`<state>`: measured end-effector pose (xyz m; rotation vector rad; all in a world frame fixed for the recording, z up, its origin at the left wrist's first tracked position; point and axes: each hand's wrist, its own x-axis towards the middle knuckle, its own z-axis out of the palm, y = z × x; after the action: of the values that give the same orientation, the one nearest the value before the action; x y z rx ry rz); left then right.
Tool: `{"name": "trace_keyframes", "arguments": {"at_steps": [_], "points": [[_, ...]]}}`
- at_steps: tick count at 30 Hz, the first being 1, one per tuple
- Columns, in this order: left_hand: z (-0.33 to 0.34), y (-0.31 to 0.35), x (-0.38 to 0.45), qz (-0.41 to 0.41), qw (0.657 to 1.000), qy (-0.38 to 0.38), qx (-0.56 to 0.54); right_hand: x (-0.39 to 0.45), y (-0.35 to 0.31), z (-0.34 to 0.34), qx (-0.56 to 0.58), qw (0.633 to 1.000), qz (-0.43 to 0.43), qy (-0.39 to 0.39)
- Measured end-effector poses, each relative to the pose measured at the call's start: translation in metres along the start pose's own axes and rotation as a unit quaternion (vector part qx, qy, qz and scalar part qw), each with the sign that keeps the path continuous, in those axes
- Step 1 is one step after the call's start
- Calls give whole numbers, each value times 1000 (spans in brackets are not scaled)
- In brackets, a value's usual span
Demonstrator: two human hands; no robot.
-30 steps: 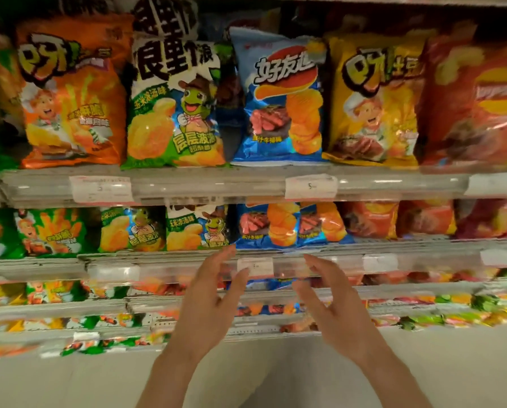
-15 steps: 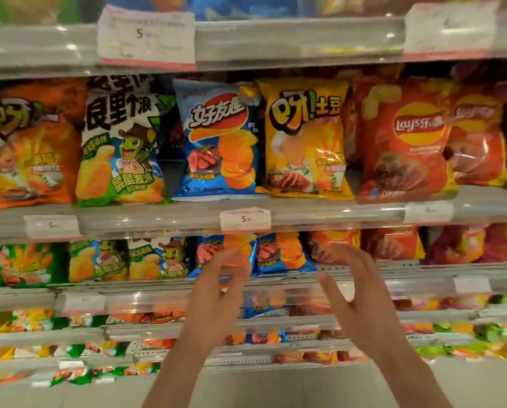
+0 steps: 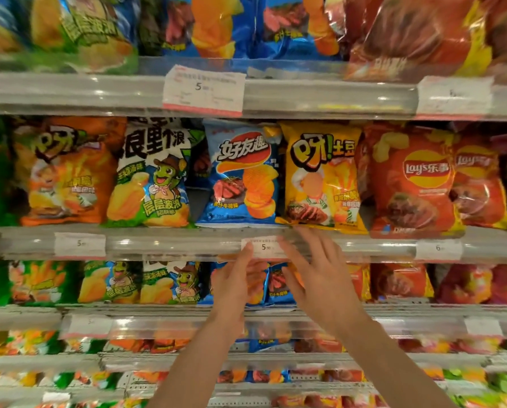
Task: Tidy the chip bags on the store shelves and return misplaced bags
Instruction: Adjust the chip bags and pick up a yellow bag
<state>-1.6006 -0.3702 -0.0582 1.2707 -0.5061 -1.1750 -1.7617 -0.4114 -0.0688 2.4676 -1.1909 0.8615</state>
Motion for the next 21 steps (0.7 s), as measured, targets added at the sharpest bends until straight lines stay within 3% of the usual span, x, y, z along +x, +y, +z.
{"name": "trace_keyframes", "arguments": {"at_steps": [11,18,21], "points": [[-2,5,10,11,1000,11,25,52,0,-22,3,998,-15,57],[-6,6,14,4,999,0,39,120,19,-11,-100,989,-77,-70],[-7,5,16,1,999,-6,41,119,24,-7,-125,985,-91,-75]]}}
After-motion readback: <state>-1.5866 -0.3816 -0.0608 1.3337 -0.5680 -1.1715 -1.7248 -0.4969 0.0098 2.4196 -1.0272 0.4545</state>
